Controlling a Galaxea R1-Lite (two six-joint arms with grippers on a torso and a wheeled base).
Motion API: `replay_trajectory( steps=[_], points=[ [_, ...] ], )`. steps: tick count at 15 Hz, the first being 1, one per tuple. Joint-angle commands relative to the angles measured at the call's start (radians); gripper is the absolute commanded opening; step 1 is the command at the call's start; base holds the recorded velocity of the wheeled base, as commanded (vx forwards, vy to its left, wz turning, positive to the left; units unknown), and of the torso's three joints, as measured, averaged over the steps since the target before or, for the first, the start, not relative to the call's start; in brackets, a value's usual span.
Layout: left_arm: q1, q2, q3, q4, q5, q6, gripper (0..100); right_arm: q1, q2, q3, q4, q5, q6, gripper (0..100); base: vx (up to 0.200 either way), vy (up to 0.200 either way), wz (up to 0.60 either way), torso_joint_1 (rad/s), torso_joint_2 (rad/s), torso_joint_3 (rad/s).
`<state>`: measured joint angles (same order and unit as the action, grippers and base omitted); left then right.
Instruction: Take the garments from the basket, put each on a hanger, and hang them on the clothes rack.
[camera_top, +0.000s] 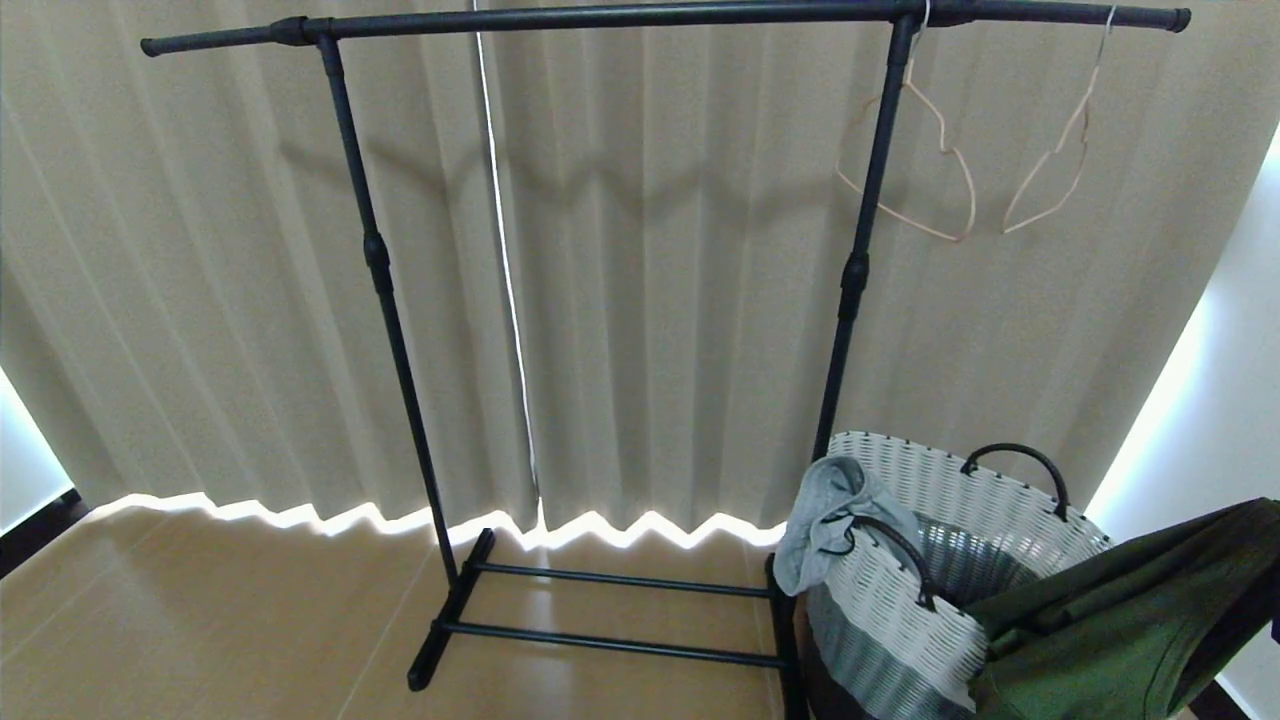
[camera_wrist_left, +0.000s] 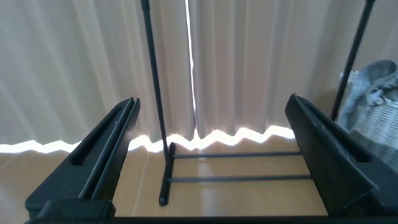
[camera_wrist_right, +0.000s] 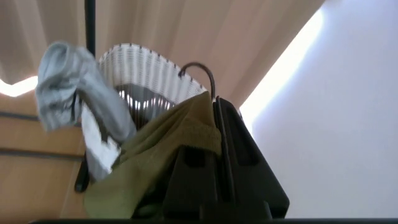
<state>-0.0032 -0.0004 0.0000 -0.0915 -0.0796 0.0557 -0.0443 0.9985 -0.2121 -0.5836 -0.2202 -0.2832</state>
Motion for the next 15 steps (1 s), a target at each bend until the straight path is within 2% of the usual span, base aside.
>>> replay_trajectory(
  steps=[1,6,15],
  points=[
    [0.000,0.000,0.000,-0.001,0.000,-0.001,100,0.000,0.002,0.000,-0.001,-0.001,-0.001,0,0.000,0.000,0.00,0.000,0.00,0.000],
    [0.000,0.000,0.000,-0.001,0.000,-0.002,100,0.004,0.006,0.002,-0.001,-0.002,-0.002,0,0.000,0.000,0.00,0.000,0.00,0.000],
    [0.000,0.000,0.000,-0.001,0.004,-0.008,100,0.017,0.009,0.002,-0.001,-0.002,-0.004,0,0.000,0.200,0.00,0.005,0.00,0.003]
  ],
)
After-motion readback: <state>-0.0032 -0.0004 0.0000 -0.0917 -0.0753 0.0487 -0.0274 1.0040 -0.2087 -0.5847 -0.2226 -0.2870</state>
